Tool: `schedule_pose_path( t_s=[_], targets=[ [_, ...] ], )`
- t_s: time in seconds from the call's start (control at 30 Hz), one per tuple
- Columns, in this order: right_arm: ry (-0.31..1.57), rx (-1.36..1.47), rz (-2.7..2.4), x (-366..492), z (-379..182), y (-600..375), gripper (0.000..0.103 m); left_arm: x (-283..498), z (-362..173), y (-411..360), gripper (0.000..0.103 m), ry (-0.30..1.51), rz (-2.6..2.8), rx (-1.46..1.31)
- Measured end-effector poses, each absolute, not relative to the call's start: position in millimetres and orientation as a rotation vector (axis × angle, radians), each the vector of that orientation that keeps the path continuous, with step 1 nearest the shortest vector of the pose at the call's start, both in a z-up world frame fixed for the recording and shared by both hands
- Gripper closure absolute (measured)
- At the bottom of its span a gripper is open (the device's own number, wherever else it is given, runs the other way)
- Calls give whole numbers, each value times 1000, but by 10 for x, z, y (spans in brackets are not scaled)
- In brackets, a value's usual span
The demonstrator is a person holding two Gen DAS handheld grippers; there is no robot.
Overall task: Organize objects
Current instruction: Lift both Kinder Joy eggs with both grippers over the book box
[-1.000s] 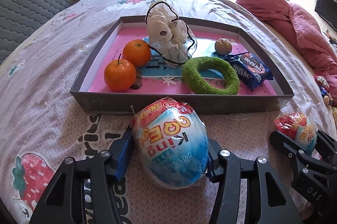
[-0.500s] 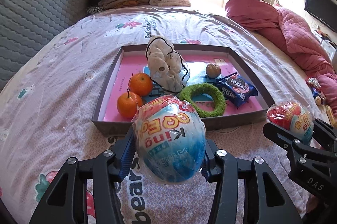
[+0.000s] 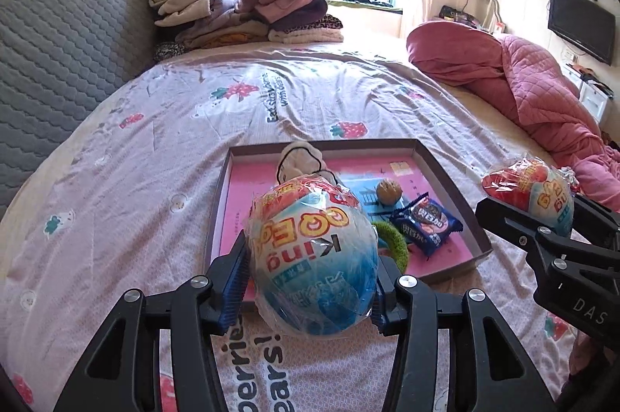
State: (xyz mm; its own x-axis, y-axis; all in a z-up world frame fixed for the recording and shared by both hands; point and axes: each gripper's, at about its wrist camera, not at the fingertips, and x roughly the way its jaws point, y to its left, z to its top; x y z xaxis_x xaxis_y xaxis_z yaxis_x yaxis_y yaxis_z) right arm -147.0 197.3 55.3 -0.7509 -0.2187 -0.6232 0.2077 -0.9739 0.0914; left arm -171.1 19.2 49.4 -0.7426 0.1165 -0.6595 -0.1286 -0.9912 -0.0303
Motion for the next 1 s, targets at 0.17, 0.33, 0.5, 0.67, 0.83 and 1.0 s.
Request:
schedule_pose_path(
  t_s=[0.17, 0.33, 0.5, 0.67, 0.83, 1.0],
  targets=[
    [-34, 951, -2764, -1640, 672, 1969, 51, -1861, 666, 130, 50, 25, 2834, -1029],
    [-26, 951, -2778, -1790, 659, 1966, 51, -2013, 653, 142, 50, 34, 2840, -1018],
    [-36, 992, -2775, -1937, 494, 1977, 51, -2167, 478, 215, 50, 49, 2826, -1041],
    [-34, 1041, -2762, -2012, 278, 1979, 51, -2260, 265, 316, 50, 74, 2800, -1079],
    [-29, 1076, -2763, -2071, 100, 1986, 51, -2302, 112, 362, 50, 67, 2786, -1102],
    [-46, 1093, -2763, -2119, -6, 1995, 51, -2344, -5, 390, 50, 67, 2773, -1117]
  ],
)
